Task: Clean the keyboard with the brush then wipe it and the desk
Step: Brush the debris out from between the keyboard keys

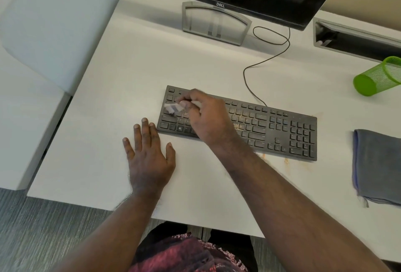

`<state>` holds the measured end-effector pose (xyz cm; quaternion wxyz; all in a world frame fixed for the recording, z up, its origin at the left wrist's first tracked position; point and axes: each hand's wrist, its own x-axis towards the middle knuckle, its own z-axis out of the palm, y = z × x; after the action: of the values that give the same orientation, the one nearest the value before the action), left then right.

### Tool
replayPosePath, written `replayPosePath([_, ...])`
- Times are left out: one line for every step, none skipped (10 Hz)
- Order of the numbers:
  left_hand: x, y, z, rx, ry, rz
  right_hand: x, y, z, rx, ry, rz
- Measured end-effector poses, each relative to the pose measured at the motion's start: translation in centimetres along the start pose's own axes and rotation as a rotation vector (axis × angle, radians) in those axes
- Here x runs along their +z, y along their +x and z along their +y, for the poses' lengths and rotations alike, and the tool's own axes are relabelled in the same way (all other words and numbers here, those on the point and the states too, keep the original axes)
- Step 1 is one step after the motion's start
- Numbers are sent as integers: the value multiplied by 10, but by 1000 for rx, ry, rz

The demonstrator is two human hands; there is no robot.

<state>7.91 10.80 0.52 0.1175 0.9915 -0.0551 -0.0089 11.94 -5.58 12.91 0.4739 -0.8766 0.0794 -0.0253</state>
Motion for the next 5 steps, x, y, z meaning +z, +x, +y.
replayPosePath([0, 0, 0, 4, -2, 7, -12, 5, 7, 33, -12, 123])
replayPosePath([1, -1, 0, 5, -2, 10, -11, 3, 14, 69, -48, 111])
replayPosePath([1, -1, 0, 5, -4, 13, -5, -2, 16, 60, -95, 38])
replayPosePath([0, 0, 0, 6, -3, 17, -7, -2, 13, 74, -79, 54])
replayPosePath([1, 0, 0, 5, -3, 12, -12, -1, 12, 76, -58, 107])
